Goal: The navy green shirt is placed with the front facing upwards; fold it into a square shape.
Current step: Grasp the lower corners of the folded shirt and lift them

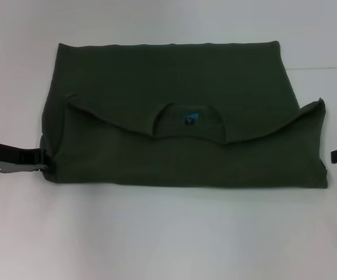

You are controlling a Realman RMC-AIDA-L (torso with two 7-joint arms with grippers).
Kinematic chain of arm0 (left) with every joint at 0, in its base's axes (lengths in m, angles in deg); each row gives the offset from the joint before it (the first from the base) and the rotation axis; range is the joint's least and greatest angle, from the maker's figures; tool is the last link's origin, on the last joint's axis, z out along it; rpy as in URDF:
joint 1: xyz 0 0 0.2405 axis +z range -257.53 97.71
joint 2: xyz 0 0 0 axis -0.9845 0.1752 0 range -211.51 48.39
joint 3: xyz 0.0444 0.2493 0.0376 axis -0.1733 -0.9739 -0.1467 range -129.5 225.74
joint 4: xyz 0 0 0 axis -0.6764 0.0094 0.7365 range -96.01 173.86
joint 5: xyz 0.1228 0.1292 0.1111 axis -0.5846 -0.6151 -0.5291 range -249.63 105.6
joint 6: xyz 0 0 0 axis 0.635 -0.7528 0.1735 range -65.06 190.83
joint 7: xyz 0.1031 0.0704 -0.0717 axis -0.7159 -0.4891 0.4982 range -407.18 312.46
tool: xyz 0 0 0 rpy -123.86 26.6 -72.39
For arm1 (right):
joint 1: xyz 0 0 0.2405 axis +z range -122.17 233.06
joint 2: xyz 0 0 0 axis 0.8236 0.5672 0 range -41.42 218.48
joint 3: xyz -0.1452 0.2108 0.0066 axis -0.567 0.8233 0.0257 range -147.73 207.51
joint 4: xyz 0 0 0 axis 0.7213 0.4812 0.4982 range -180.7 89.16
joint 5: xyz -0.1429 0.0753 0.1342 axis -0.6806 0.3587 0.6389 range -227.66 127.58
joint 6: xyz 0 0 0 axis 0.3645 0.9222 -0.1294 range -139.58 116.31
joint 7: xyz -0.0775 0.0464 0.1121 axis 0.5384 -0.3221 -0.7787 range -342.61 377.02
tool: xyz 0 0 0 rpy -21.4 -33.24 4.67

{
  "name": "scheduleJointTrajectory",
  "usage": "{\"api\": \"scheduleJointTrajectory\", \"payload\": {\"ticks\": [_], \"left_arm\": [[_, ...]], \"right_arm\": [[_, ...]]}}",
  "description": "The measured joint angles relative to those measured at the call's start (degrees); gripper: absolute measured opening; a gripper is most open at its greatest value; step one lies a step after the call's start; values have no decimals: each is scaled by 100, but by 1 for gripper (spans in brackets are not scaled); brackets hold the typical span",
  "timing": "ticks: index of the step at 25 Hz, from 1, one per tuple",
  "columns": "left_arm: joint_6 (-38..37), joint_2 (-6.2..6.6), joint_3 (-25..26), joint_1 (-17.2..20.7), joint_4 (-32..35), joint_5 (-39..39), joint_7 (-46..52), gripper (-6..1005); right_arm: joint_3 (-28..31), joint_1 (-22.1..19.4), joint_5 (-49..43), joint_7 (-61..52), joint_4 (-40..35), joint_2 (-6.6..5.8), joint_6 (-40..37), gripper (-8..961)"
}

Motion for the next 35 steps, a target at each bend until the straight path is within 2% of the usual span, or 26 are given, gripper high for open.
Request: {"api": "scheduleJointTrajectory", "payload": {"ticks": [6,17,25,30,35], "left_arm": [[36,-2,-4,8,-9,0,-31,53],[48,-29,4,48,-10,0,-79,54],[53,-28,6,48,3,5,-84,54],[58,-33,6,44,5,9,-84,54],[58,-34,6,38,6,12,-84,55]], "right_arm": [[-118,365,-361,-18,402,143,312,935],[-394,529,-360,18,509,508,772,925],[-596,544,-370,14,493,559,943,918],[-766,518,-373,24,434,578,976,714],[-799,516,-383,36,434,582,990,605]]}}
